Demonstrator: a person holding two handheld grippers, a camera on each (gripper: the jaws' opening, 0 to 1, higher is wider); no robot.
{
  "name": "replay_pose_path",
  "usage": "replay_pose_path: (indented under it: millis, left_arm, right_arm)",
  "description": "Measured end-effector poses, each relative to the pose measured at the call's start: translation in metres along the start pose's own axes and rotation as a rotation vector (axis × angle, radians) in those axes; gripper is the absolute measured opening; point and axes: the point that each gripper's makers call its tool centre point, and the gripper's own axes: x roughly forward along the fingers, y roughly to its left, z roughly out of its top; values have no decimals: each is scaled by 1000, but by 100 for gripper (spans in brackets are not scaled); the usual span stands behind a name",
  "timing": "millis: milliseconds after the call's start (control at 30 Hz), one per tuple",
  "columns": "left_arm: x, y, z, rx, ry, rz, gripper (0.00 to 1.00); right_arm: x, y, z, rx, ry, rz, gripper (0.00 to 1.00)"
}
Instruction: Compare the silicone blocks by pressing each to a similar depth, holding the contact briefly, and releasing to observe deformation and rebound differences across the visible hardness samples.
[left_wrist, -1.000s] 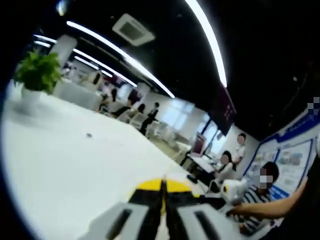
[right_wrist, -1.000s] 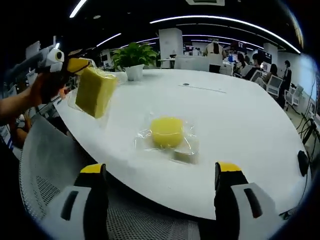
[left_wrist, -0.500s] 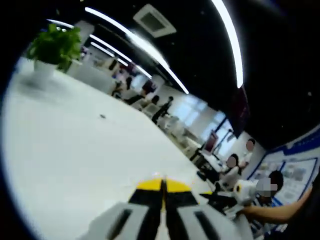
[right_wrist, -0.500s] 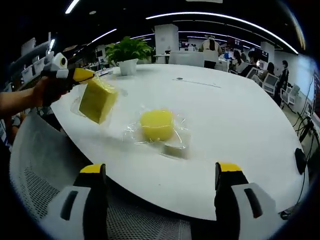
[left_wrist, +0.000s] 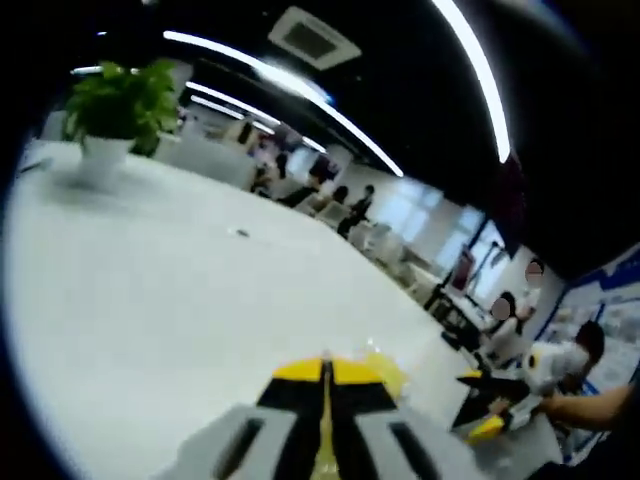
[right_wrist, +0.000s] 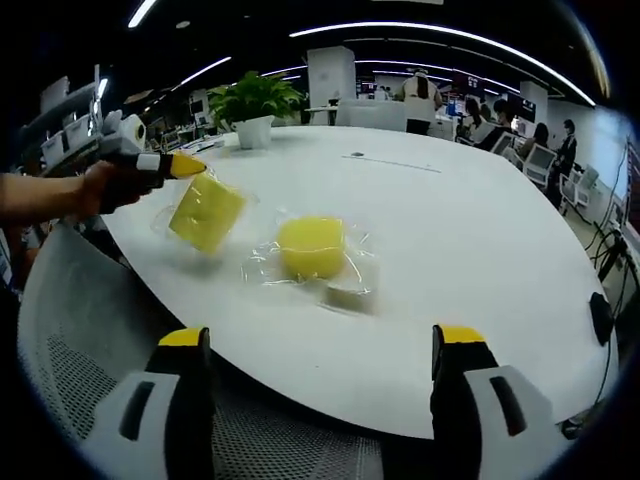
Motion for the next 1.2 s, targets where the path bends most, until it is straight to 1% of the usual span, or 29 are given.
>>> replay_pose_path:
  millis: [100, 167, 200, 267, 400, 500, 733, 800, 867, 967, 1033, 1200]
  left_arm:
    - [4, 15, -3, 68, 14, 36, 0]
    - [5, 24, -7, 60, 14, 52, 0]
    - [6, 32, -11, 48, 25, 70, 0]
    - [7, 39, -14, 41, 31, 81, 0]
    - [10, 43, -16, 53, 44, 91, 0]
    - [16, 45, -17, 77, 48, 95, 0]
    - [26, 52, -21, 80, 59, 111, 0]
    - [28, 56, -24, 77, 66, 118, 0]
    - [28, 62, -28, 92, 81, 138, 0]
    - [28, 67, -30, 81, 84, 145, 0]
    - [28, 69, -31, 49, 87, 144, 0]
    - [28, 70, -32, 56, 95, 144, 1]
  right_arm:
    - [0, 0, 0, 8, -4, 7, 85]
    - [0, 0, -2, 19, -2, 9, 86]
    - [0, 0, -3, 24, 3, 9, 87]
    - [0, 1, -2, 22, 0, 11, 87]
    - [1, 2, -5, 17, 15, 18, 87]
    - [2, 2, -5, 23, 17, 22, 87]
    - [3, 2, -8, 20, 31, 25, 88]
    - [2, 2, -7, 15, 30, 24, 88]
    - [3, 2, -7, 13, 30, 25, 89]
    - [3, 2, -9, 8, 36, 27, 89]
    - [3, 2, -8, 10, 34, 27, 89]
    - [3, 3, -8, 9, 30, 32, 90]
